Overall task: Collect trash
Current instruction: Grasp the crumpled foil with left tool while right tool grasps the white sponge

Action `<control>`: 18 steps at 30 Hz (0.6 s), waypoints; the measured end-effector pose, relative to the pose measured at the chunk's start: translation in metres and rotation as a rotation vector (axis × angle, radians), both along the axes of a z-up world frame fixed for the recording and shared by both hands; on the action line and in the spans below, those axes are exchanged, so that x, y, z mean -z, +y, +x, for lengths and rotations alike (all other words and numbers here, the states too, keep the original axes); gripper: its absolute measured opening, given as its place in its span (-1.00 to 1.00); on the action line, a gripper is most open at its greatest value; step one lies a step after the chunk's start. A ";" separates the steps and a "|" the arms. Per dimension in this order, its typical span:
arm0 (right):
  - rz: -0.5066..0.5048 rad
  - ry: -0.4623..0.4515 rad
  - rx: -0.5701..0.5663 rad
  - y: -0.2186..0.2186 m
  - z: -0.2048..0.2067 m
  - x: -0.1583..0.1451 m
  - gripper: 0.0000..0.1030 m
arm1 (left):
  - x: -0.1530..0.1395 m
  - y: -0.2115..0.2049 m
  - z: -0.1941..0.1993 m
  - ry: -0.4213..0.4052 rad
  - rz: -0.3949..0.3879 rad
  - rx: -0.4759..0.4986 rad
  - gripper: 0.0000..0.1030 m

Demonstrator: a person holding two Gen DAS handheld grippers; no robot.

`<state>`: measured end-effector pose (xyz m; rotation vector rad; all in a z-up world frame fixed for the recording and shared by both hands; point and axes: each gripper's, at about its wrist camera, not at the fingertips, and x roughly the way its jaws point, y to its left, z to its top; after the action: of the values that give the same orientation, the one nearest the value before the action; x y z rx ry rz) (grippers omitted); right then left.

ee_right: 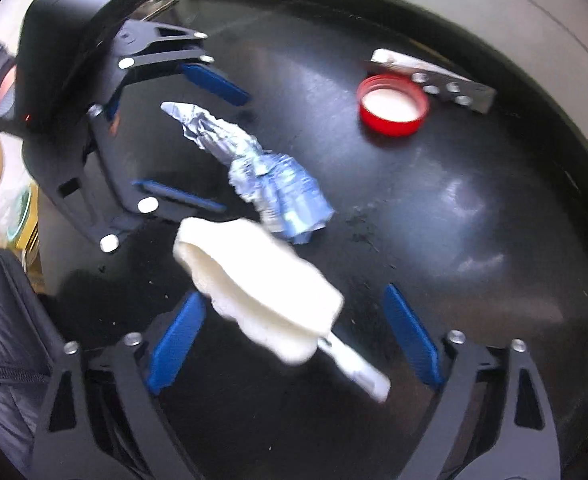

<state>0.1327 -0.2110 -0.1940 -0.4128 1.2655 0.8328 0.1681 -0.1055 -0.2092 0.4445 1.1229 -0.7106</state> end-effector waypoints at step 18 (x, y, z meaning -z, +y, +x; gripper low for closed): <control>0.068 -0.027 0.098 -0.013 0.002 -0.024 -0.57 | -0.027 0.003 -0.014 -0.012 -0.069 -0.146 -0.62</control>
<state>0.1350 -0.2235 -0.1695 -0.3046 1.2191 0.7822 0.1542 -0.1025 -0.1825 0.3041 1.1041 -0.6158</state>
